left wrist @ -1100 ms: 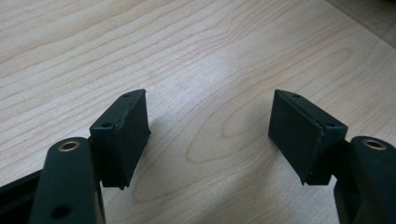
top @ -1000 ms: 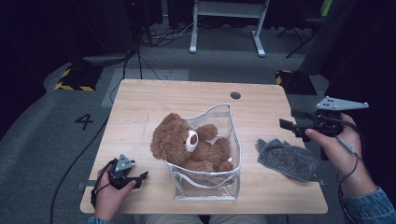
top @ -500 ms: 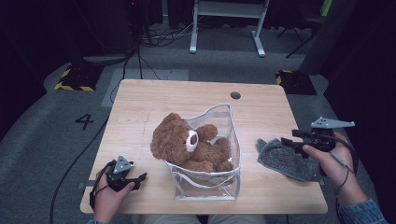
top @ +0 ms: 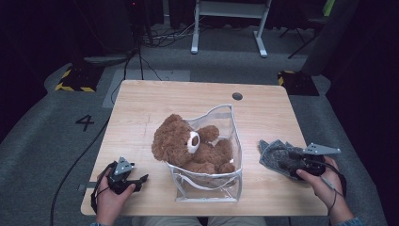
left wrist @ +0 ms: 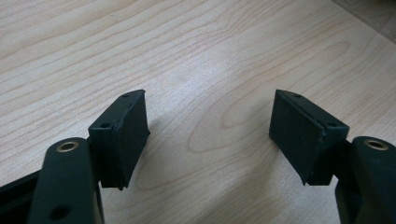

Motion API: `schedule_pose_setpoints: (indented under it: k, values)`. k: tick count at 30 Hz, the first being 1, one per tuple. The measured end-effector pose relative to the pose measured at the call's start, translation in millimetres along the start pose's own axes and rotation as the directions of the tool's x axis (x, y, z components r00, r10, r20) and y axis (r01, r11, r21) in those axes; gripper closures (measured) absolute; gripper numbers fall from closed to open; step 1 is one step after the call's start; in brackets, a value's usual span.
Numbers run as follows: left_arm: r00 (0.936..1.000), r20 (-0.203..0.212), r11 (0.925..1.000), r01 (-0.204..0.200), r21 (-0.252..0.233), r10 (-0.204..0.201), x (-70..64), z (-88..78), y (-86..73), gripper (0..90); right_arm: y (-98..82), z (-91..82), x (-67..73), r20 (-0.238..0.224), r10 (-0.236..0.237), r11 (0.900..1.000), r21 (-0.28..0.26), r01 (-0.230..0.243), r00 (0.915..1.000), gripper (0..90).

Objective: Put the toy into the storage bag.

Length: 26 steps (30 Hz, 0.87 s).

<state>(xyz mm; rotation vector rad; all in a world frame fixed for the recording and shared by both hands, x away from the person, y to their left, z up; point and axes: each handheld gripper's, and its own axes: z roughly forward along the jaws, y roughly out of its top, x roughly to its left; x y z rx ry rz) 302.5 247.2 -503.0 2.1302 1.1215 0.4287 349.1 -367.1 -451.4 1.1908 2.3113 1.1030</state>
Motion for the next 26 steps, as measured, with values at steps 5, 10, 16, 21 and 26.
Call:
schedule_pose_setpoints:
  k: [5,10,16,21,26]
  values:
    - [1.0,0.008,1.0,-0.007,0.003,0.007,0.2,0.0,0.1,28.3,-17.2,6.7,7.6,-0.045,-0.044,0.999,0.014,0.044,0.998,31.4]
    - [0.9999,0.008,1.0,-0.006,0.003,0.006,0.2,0.0,0.1,28.3,-25.7,13.2,13.1,-0.014,-0.064,0.998,0.012,0.064,0.9979,31.4]
    - [0.9998,0.014,0.9999,-0.011,0.006,0.011,-0.3,1.8,1.4,24.8,-34.3,27.5,15.4,0.034,-0.049,0.998,0.028,0.049,0.9982,24.3]
    - [0.9998,0.017,0.9995,-0.014,0.027,0.013,-0.7,3.1,2.8,16.4,-39.1,36.0,15.9,0.043,-0.079,0.997,0.014,0.078,0.996,18.0]
    - [0.9997,0.019,0.9995,-0.014,0.029,0.013,-0.7,3.1,2.8,15.9,-39.0,36.7,15.8,0.039,-0.073,0.997,0.015,0.072,0.9966,17.5]
